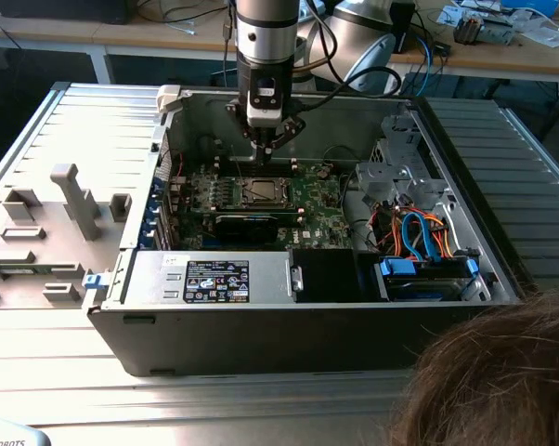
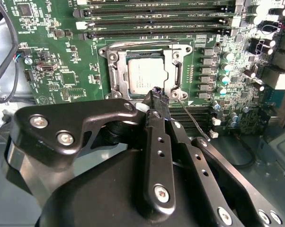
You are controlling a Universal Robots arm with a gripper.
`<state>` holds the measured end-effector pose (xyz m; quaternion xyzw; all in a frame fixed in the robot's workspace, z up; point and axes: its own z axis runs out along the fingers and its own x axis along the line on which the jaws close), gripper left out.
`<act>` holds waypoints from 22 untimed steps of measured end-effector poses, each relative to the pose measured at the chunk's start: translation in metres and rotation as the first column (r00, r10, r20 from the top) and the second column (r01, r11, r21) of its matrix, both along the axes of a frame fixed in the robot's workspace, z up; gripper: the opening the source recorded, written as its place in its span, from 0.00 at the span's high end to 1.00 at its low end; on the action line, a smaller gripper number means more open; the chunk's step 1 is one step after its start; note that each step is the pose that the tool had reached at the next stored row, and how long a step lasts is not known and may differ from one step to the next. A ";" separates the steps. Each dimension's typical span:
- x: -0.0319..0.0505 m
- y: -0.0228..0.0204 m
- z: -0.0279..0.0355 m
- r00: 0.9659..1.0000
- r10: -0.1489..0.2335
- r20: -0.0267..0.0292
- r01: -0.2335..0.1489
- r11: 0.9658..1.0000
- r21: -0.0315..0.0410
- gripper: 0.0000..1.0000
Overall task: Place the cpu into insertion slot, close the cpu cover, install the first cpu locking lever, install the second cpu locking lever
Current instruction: 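Install the first cpu locking lever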
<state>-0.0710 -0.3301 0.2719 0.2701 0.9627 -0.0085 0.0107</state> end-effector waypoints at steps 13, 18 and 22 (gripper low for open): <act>0.0000 0.0000 0.0000 0.998 0.061 0.000 -0.061 0.998 0.000 0.89; 0.0000 0.0000 0.0000 0.996 0.090 0.000 -0.090 0.996 0.000 0.89; 0.0000 0.0000 0.0000 0.993 0.119 0.000 -0.119 0.993 0.000 0.89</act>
